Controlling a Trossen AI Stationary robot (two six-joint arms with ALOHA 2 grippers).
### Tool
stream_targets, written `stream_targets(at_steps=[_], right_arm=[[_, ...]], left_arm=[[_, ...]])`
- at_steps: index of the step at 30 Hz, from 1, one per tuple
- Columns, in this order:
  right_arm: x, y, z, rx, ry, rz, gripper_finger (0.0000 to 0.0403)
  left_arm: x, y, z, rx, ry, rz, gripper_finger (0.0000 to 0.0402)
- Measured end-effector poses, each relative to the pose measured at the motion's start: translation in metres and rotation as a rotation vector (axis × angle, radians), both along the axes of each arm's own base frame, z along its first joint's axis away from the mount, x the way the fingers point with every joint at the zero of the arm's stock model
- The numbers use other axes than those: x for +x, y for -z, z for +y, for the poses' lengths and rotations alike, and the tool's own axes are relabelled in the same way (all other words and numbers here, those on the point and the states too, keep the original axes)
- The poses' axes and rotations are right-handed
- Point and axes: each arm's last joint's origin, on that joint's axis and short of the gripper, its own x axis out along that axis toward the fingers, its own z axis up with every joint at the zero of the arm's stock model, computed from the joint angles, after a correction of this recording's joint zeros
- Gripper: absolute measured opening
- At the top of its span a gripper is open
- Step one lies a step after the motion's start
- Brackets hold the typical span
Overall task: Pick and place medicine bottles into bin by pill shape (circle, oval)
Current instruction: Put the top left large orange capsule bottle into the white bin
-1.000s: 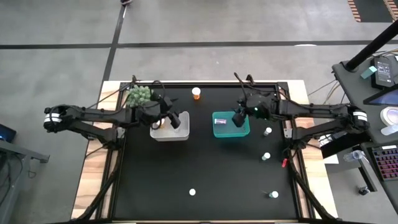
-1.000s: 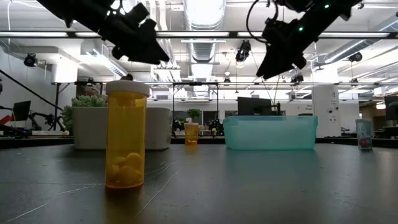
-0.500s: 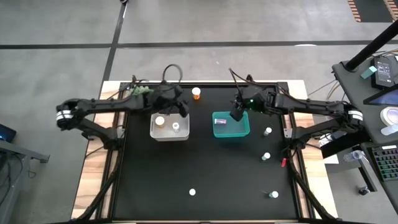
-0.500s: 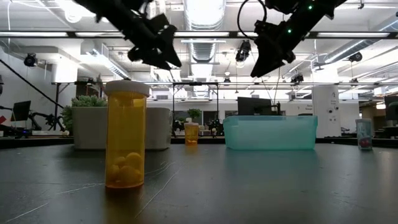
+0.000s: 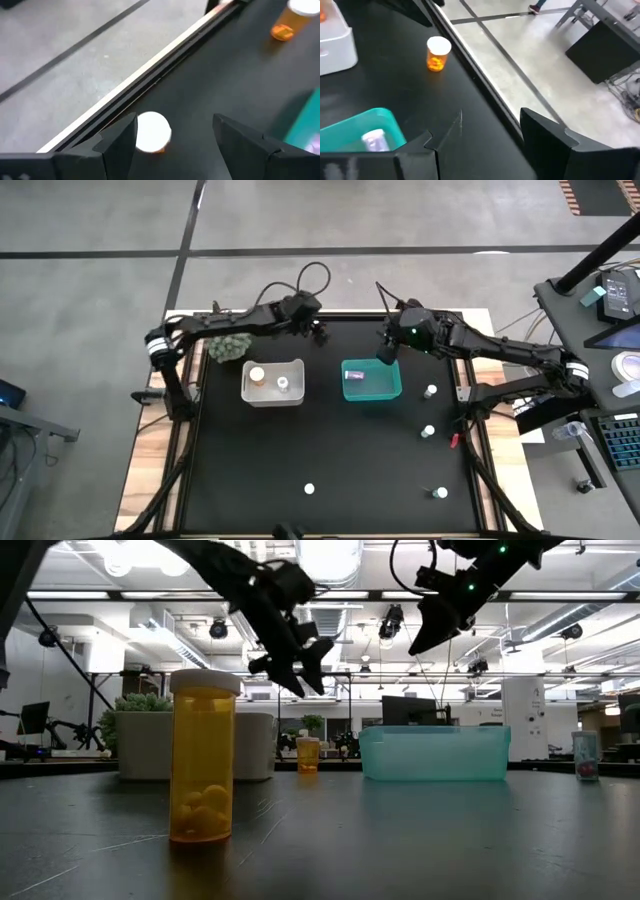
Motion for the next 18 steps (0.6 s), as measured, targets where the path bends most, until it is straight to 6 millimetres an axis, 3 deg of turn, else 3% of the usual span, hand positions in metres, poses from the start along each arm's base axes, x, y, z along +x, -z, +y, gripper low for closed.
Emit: stream_targets(at_steps=[6,18], right_arm=[[-0.005,-0.002,-0.020,-0.026,0.002,-0.017,0.0194],[-0.025,-0.004,-0.051,0.020,0.090,-0.076,0.0194]], left_arm=[[0.008,0.022,0.019,-0.080,-0.053,0.010,0.0242],[0.011,0.047,0.026,-0.181,-0.154,0.013,0.0242]])
